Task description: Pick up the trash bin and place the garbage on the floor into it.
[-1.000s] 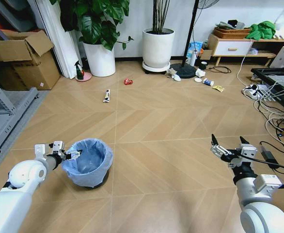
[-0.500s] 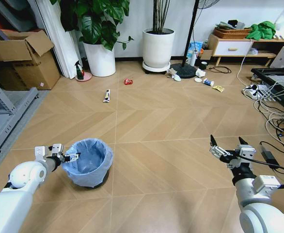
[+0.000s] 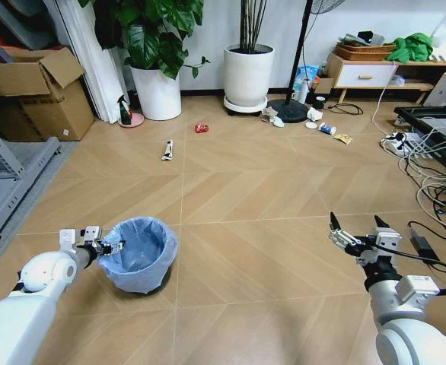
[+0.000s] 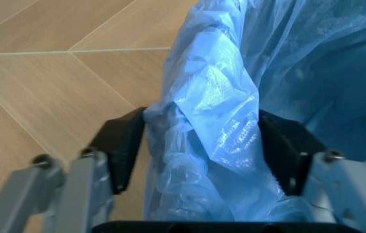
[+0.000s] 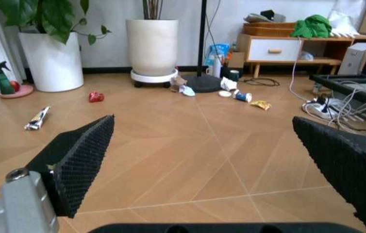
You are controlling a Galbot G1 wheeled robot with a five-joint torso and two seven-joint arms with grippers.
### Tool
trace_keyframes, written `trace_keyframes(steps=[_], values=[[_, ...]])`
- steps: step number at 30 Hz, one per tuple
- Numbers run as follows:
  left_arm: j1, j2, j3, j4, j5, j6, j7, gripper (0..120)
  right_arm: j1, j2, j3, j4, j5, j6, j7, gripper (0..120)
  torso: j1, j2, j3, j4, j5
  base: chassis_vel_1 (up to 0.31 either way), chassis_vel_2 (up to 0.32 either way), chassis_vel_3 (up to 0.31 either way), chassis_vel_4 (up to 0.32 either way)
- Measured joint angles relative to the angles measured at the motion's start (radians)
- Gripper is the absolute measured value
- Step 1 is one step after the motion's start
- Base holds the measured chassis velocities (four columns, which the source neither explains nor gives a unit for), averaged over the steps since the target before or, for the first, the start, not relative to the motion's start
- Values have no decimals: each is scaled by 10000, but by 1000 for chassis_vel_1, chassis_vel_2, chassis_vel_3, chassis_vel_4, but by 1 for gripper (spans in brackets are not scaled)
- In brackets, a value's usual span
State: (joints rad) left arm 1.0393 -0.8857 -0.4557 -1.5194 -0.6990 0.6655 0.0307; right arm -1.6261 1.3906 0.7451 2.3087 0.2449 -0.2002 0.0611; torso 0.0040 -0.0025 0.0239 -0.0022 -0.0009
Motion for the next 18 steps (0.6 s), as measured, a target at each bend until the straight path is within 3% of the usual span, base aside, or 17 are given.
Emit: trace_keyframes(steps=[6, 13, 18], values=[[-20, -17, 57, 42, 1, -64, 12, 41, 36, 7, -1, -36, 0, 19, -3, 100, 0, 0, 0, 0, 0, 0, 0, 0, 0], [-105, -106, 145, 199, 182, -289, 3, 10, 95, -13, 16, -70, 13, 29, -4, 100, 0, 0, 0, 1, 1, 0, 0, 0, 0], [-128, -206, 167, 215, 169, -383, -98, 0, 116, -15, 9, -78, 32, 29, 6, 100, 0, 0, 0, 0, -2, 0, 0, 0, 0]])
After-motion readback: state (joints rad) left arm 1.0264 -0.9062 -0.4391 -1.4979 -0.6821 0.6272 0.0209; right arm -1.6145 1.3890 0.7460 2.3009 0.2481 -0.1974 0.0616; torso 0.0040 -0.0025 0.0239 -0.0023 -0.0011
